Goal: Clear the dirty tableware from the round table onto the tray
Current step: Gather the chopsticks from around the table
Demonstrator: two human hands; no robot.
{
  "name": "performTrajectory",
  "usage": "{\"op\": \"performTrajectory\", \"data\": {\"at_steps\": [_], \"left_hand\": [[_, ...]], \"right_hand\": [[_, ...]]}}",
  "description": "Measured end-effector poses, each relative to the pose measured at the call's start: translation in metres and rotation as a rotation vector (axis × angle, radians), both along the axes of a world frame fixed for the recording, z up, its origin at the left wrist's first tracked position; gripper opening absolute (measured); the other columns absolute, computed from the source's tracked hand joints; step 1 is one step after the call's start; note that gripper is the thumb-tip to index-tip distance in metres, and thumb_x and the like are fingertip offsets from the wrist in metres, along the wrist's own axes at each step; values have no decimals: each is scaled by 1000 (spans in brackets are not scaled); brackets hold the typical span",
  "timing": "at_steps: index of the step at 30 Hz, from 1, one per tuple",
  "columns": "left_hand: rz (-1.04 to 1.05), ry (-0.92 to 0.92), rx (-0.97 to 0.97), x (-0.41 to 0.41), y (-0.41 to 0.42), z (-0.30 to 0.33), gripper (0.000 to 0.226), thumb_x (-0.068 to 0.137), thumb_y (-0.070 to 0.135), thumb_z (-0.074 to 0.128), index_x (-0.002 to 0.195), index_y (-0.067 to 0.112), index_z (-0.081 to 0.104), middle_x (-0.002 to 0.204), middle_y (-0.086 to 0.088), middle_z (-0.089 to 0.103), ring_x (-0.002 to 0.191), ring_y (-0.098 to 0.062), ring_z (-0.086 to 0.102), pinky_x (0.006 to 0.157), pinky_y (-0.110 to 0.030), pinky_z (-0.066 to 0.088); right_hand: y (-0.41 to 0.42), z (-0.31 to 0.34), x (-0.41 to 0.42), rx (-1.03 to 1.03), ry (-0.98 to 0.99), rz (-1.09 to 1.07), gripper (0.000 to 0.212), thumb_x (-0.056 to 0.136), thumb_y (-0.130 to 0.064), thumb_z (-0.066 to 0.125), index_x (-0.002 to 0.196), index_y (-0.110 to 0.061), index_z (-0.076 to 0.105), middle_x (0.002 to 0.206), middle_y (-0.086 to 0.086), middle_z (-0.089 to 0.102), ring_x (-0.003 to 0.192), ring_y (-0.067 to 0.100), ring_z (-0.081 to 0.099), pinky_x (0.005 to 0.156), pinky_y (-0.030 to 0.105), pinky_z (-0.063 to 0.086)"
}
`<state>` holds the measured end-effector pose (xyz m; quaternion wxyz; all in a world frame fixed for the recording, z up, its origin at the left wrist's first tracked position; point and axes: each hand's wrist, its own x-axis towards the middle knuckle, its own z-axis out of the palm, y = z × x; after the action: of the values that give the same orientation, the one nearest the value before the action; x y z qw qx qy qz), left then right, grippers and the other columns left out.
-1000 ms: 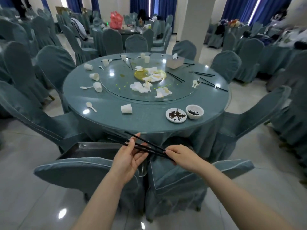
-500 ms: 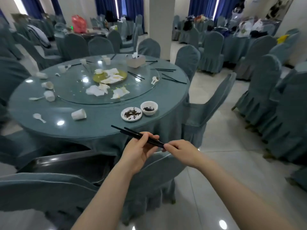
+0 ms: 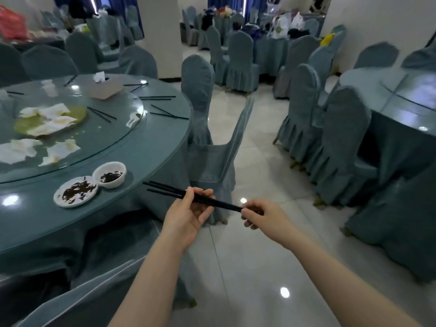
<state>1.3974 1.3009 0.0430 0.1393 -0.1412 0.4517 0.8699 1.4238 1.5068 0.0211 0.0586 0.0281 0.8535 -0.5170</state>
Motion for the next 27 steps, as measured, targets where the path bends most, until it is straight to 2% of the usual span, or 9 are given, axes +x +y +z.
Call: {"op": "performTrajectory", "data": {"at_steps": [2,5,7,13,15,17,21,25,27], "left_hand": [[7,-17,4,-23,16,-6,30,102,29,37,87,13,57,94,-9,73,88,-21,71,77,-33,55],[38,-29,53,-72,28,-19,28,102,25,38,89,11,58,95,-12,73,87,-23,72,68,-31,58],[49,-19,103,-109,37,-28,22,101,22,41,92,11,58,96,-13,74,89,-24,72,66,-31,59],[36,-14,158,-212,70,-30,23,101,22,42,97,8,60,104,-18,71,98,-27,70,68,-31,58],[69,-15,177,-246,72,-26,25,102,23,39,95,8,59,104,-19,71,96,-28,70,67,-31,58],[140,-36,170,-277,67,-19,27,102,22,38,95,7,59,103,-19,71,95,-27,70,66,-31,58],[303,-18,159,-335,50,-13,29,103,23,36,94,7,58,96,-18,73,87,-25,72,64,-31,59],[486,20,164,-387,42,-3,30,103,25,35,98,7,58,94,-17,73,87,-24,72,64,-30,59],[535,31,160,-410,40,2,30,103,25,35,100,6,58,96,-16,73,88,-23,72,64,-29,58]], "right_hand": [[12,-6,-23,15,-7,45,8,89,-25,60,85,-28,67,73,-5,70,59,6,59,57,20,48],[29,-6,-75,102,-1,111,16,89,-30,59,82,-41,67,66,-12,64,54,-2,48,52,11,38],[36,-3,-116,186,20,155,20,91,-29,59,79,-44,63,61,-19,59,55,-4,48,53,11,36],[48,19,-239,261,56,237,17,89,-28,62,76,-40,61,59,-25,56,58,-6,50,58,16,34],[50,22,-279,277,69,257,8,87,-30,63,83,-37,66,65,-20,60,62,-6,53,58,14,36],[50,22,-316,271,82,281,7,87,-31,63,91,-34,68,69,-15,63,63,-5,55,59,14,38],[35,19,-396,272,79,429,11,92,-31,56,90,-39,64,64,-11,59,53,-1,50,51,14,38],[5,17,-480,293,143,579,14,97,-29,48,99,-26,61,68,-10,55,57,1,49,51,16,34],[-11,17,-514,281,150,659,19,97,-29,46,96,-18,61,72,-6,58,63,8,52,55,24,38]]}}
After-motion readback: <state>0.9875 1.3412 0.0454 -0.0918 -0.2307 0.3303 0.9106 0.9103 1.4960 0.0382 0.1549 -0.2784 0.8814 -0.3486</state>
